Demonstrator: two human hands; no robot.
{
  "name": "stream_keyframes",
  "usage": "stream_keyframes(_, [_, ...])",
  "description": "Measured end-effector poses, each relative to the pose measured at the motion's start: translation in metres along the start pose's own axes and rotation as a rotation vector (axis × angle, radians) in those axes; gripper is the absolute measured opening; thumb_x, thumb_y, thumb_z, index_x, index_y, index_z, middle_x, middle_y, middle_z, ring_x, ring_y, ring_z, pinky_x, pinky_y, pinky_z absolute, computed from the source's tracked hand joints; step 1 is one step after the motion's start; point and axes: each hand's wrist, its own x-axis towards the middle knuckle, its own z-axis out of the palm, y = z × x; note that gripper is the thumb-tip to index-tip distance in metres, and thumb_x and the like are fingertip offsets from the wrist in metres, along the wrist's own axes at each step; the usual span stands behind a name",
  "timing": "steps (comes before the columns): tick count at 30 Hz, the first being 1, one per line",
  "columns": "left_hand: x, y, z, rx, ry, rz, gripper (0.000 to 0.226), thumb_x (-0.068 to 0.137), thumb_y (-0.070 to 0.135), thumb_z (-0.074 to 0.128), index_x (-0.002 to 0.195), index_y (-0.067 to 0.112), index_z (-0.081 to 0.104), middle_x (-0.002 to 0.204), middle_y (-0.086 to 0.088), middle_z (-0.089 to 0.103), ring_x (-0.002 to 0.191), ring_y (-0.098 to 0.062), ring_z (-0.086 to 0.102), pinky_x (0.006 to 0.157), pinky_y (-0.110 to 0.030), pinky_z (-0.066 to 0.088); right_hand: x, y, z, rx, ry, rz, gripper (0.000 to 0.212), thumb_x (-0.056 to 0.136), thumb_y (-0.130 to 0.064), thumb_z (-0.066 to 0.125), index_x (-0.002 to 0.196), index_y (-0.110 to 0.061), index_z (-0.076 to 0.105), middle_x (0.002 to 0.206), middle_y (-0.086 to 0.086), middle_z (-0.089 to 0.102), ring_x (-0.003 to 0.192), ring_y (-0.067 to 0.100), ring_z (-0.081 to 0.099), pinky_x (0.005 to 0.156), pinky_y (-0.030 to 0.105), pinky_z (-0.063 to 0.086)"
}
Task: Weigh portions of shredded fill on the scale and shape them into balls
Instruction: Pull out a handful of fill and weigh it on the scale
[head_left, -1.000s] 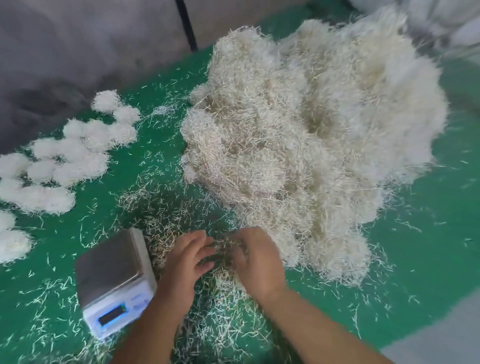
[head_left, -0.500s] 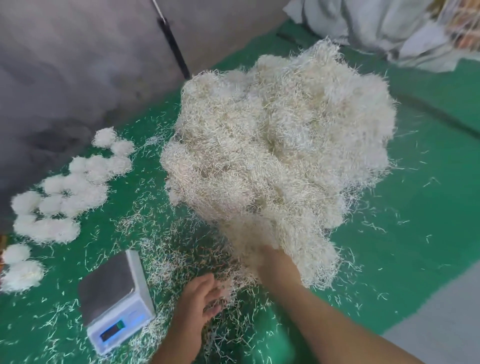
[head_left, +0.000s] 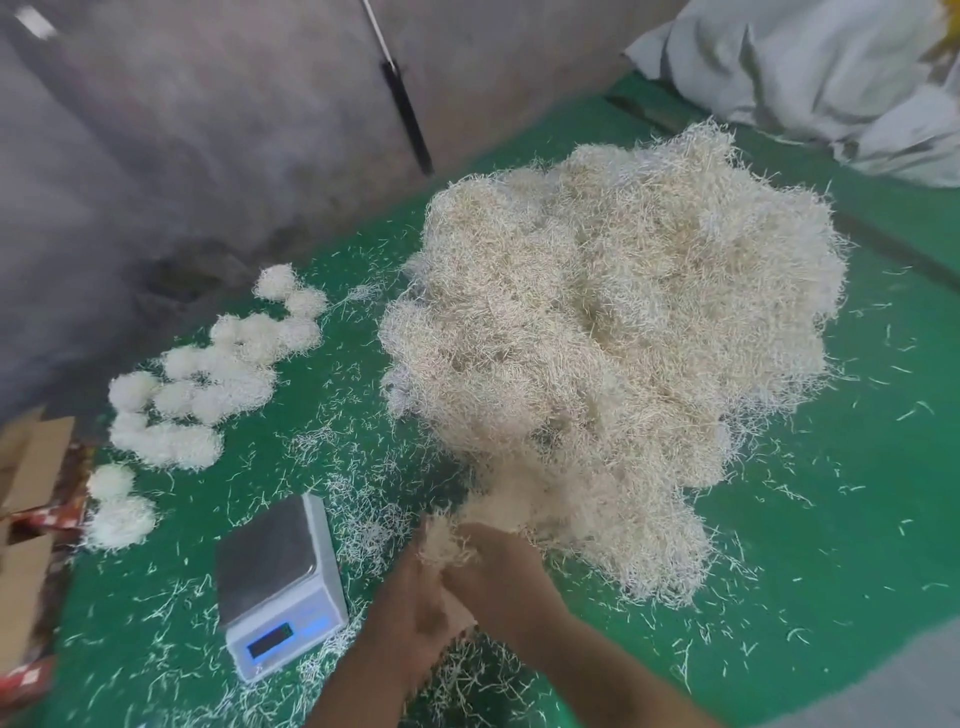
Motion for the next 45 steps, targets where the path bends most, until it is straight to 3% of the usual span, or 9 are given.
stream_keyframes(6, [-0.037,0.031,-0.009,0.075,-0.045,0.133,0.023,0.106,0.022,0.060,0.110,0.010,0.079,0.117,-0.017,0.075,0.103,-0.021,0.077,0.074,-0.031,0.063,-0.017,-0.034,0.007,-0.061,-0.098,-0.068,0.028,0.093,-0.011,0.068,0.115,-0.028,0.067,0.094,-0.006,0.075,0.080,0.008,0.075,0.072,0.032,0.067])
stream_keyframes(11, [-0.054,0.046,-0.015,0.204,0.153,0.258,0.026,0.098,0.027,0.069,0.110,0.005,0.072,0.100,-0.021,0.077,0.087,-0.040,0.076,0.074,-0.052,0.060,-0.039,-0.052,0.014,-0.034,-0.202,-0.029,0.050,0.091,-0.021,0.076,0.126,-0.050,0.056,0.104,-0.014,0.070,0.093,0.009,0.074,0.080,0.031,0.066])
stream_keyframes(13, [-0.063,0.053,-0.025,0.256,0.237,0.335,0.030,0.103,0.024,0.064,0.122,0.000,0.066,0.102,-0.022,0.074,0.093,-0.041,0.072,0.088,-0.058,0.059,-0.051,-0.053,0.018,0.077,-0.044,-0.038,0.040,0.091,-0.039,0.078,0.120,-0.059,0.059,0.108,-0.020,0.069,0.076,0.004,0.070,0.069,0.020,0.063])
stream_keyframes(17, [-0.092,0.066,-0.048,0.145,0.249,0.372,0.049,0.096,0.029,0.069,0.139,0.012,0.053,0.133,-0.021,0.057,0.119,-0.041,0.059,0.105,-0.058,0.048,-0.063,-0.060,0.027,0.365,0.307,0.076,0.058,0.086,-0.074,0.054,0.111,-0.023,0.067,0.107,0.010,0.075,0.102,0.036,0.072,0.093,0.055,0.062])
stream_keyframes(26, [-0.136,0.077,-0.116,-0.096,0.083,0.336,0.017,0.084,0.028,0.069,0.085,0.014,0.059,0.066,-0.006,0.066,0.078,-0.032,0.076,0.056,-0.043,0.062,-0.054,-0.079,0.092,0.893,-0.115,0.359,0.077,0.096,-0.078,0.048,0.161,-0.040,0.032,0.161,0.015,0.047,0.150,0.041,0.043,0.115,0.065,0.040])
stream_keyframes(32, [-0.122,0.059,-0.147,0.239,0.234,0.412,0.041,0.088,0.046,0.070,0.124,0.027,0.065,0.134,0.000,0.064,0.113,-0.022,0.065,0.096,-0.048,0.050,-0.058,-0.111,0.136,0.966,-0.213,0.267,0.072,0.099,-0.073,0.053,0.158,-0.033,0.042,0.154,0.012,0.058,0.143,0.033,0.055,0.118,0.060,0.042])
stream_keyframes(37, [-0.120,0.039,-0.163,0.385,0.243,0.607,0.046,0.100,0.053,0.050,0.141,0.031,0.050,0.153,0.000,0.046,0.140,-0.020,0.043,0.106,-0.034,0.035,-0.057,-0.130,0.160,0.781,-0.070,0.178,0.088,0.093,-0.069,0.065,0.164,-0.035,0.026,0.174,-0.003,0.012,0.163,0.026,-0.001,0.127,0.062,0.005])
stream_keyframes(41, [-0.120,0.033,-0.171,0.362,0.278,0.563,0.023,0.100,0.066,0.039,0.106,0.044,0.044,0.124,0.007,0.049,0.114,-0.013,0.051,0.094,-0.041,0.046,-0.048,-0.134,0.171,0.700,-0.072,0.244,0.046,0.106,-0.035,0.057,0.139,-0.004,0.063,0.141,0.022,0.065,0.141,0.037,0.055,0.125,0.062,0.030])
stream_keyframes(45, [-0.119,0.038,-0.181,0.095,0.198,0.423,0.042,0.102,0.061,0.049,0.140,0.041,0.045,0.152,0.004,0.043,0.126,-0.015,0.049,0.103,-0.048,0.047,-0.048,-0.151,0.166,0.772,-0.038,0.238,0.039,0.103,-0.030,0.053,0.098,-0.005,0.083,0.110,0.024,0.078,0.097,0.035,0.079,0.076,0.044,0.065])
